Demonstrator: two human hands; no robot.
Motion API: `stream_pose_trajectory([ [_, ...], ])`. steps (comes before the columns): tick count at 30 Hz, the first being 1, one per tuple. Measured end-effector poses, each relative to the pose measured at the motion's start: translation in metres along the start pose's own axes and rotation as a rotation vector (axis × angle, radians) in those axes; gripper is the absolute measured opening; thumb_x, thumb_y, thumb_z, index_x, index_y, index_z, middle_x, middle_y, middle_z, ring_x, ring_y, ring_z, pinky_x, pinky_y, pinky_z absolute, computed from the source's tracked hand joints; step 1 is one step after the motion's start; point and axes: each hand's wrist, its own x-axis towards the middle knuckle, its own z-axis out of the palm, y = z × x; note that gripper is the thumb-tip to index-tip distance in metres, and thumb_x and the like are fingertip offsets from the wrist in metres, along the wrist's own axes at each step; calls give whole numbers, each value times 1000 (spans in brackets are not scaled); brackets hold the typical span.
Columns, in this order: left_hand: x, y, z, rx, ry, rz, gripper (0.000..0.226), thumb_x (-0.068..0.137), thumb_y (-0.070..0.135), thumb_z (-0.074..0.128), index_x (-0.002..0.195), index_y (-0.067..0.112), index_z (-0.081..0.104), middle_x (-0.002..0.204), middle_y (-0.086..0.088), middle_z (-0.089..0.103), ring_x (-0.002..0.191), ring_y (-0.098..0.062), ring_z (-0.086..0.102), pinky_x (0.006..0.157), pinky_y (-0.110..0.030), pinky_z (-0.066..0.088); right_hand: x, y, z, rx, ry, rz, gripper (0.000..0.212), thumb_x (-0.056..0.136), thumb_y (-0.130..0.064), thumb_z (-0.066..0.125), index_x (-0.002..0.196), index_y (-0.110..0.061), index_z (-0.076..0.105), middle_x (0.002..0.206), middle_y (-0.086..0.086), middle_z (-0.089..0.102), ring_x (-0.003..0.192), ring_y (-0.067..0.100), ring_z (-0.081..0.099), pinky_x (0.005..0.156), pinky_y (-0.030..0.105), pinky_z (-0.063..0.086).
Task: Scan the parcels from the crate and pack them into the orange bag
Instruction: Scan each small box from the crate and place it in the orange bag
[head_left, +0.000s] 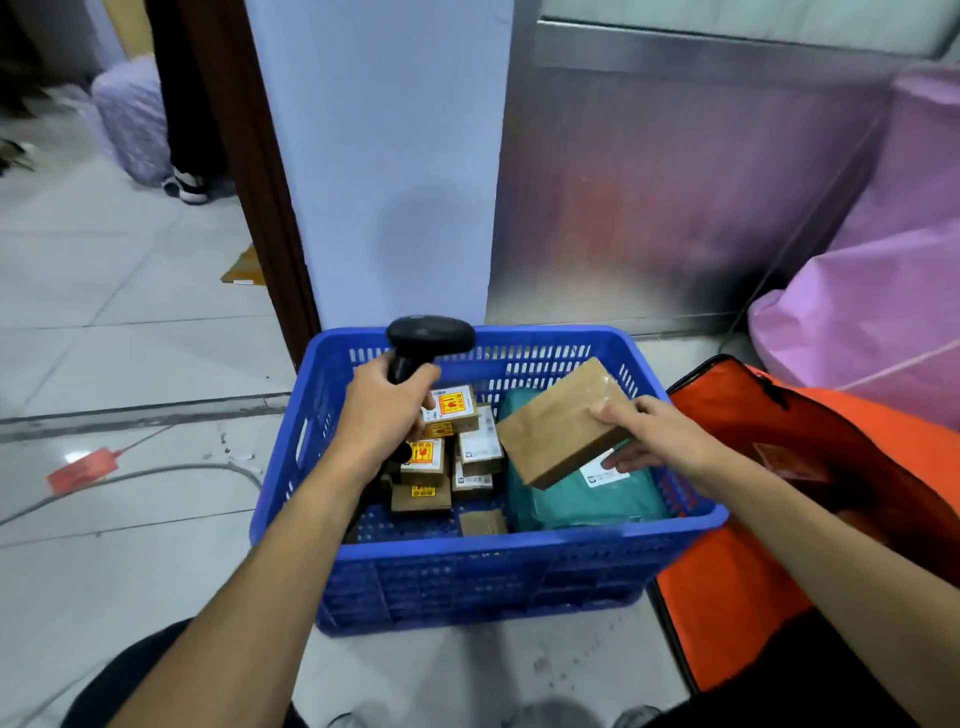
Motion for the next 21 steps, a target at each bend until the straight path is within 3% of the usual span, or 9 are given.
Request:
stream_pose_trajectory([
  [3,-34,5,13,-44,-55,-7,27,95,25,69,85,-1,71,63,-4,70,51,-19,54,54,-31,46,-39,12,-12,99,61,-7,52,90,-42,76,120,-6,54,109,11,76,81,33,79,83,47,63],
  [7,-73,7,27,-80,-123,17,26,94,29,72,86,4,78,54,-6,60,49,-20,48,48,-27,39,-62,16,-7,151,207,-72,40,89,-42,77,101,-13,54,102,14,77,76,32,78,61,36,58],
  [10,-92,6,31,-146,-122,42,25,92,32,73,97,8,77,59,-14,56,55,-24,46,53,-34,38,-74,20,6,68,232,-120,46,87,-51,76,102,-12,56,94,10,77,69,24,78,64,38,60],
  [15,-124,-8,46,-32,-79,104,14,97,29,71,95,16,68,52,2,59,46,-14,50,49,-29,42,-94,12,31,216,141,-103,44,91,-49,72,108,-12,54,103,13,74,68,27,78,65,37,64],
  [18,-129,-15,54,35,-94,151,6,94,35,73,96,31,69,66,16,70,64,-7,66,64,-32,55,-107,7,40,321,97,-92,45,93,-50,69,115,-14,55,106,11,72,75,23,79,64,33,64],
  [21,-132,-15,58,66,-113,172,10,94,37,74,98,40,66,74,26,71,73,-1,66,69,-24,50,-111,5,41,350,83,-131,45,94,-57,64,118,-19,59,106,9,71,82,25,78,74,39,66],
])
